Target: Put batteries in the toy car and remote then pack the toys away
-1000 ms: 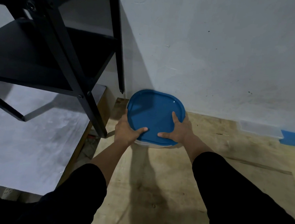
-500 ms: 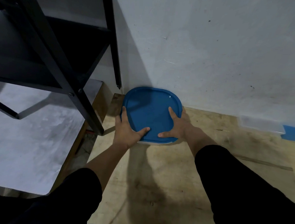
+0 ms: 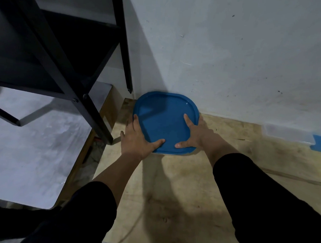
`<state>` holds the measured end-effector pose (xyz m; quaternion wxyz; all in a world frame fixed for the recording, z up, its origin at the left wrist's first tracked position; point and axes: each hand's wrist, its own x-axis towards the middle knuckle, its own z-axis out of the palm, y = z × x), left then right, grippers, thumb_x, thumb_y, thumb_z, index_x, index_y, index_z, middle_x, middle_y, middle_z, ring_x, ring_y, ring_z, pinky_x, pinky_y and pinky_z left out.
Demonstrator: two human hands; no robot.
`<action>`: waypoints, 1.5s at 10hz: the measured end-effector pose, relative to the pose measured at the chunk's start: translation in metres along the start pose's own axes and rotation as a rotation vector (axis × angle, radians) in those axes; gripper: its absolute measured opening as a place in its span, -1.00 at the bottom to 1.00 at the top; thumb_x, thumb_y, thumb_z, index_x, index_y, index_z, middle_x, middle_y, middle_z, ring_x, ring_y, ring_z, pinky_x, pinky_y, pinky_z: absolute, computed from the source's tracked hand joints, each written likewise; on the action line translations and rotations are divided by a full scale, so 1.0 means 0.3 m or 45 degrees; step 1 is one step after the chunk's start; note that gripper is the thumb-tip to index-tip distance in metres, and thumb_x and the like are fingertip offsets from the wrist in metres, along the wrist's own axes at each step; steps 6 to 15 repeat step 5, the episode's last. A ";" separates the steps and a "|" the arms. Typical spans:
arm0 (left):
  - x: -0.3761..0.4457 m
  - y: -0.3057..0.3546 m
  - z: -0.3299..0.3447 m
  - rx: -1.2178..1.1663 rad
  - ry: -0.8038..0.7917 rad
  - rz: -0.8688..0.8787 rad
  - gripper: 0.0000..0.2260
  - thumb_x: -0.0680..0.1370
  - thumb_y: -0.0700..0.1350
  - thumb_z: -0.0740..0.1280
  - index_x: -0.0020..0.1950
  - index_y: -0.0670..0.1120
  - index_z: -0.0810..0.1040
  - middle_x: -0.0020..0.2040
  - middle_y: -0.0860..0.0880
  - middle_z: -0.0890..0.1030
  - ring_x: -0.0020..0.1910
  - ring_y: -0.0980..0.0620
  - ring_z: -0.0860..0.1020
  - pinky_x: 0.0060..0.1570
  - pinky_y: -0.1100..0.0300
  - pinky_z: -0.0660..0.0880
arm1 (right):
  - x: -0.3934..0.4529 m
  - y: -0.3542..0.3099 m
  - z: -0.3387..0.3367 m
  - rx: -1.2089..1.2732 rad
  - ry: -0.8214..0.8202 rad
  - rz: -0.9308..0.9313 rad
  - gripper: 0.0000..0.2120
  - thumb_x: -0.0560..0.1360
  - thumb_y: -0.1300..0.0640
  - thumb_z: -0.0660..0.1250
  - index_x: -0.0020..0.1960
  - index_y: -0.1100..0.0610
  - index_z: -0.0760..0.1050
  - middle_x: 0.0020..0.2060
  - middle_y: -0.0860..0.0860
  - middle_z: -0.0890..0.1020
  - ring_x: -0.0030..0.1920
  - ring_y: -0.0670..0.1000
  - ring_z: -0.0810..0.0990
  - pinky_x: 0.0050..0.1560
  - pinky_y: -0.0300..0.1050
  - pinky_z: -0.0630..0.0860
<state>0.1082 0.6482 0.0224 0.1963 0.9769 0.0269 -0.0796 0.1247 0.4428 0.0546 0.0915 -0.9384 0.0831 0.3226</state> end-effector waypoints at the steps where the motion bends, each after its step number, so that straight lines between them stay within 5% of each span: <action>1: 0.004 -0.005 0.005 -0.007 -0.022 -0.022 0.13 0.25 0.49 0.29 0.55 -0.06 -0.17 0.54 -0.09 0.06 0.51 -0.09 0.10 0.44 -0.18 0.14 | 0.008 0.005 0.007 -0.021 0.014 -0.004 0.21 0.19 -0.39 0.43 0.46 -0.21 -0.40 0.49 0.15 -0.33 0.53 0.18 -0.14 0.47 0.18 0.12; 5: -0.006 0.037 -0.077 0.338 -0.231 -0.008 0.04 0.35 0.54 0.02 0.52 -0.08 -0.37 0.55 -0.15 -0.25 0.53 -0.16 -0.21 0.39 -0.36 -0.12 | -0.082 -0.018 0.003 0.147 0.215 -0.063 0.06 0.28 -0.33 0.41 0.48 -0.26 -0.28 0.48 0.10 -0.38 0.51 0.21 -0.26 0.49 0.21 0.01; 15: -0.006 0.037 -0.077 0.338 -0.231 -0.008 0.04 0.35 0.54 0.02 0.52 -0.08 -0.37 0.55 -0.15 -0.25 0.53 -0.16 -0.21 0.39 -0.36 -0.12 | -0.082 -0.018 0.003 0.147 0.215 -0.063 0.06 0.28 -0.33 0.41 0.48 -0.26 -0.28 0.48 0.10 -0.38 0.51 0.21 -0.26 0.49 0.21 0.01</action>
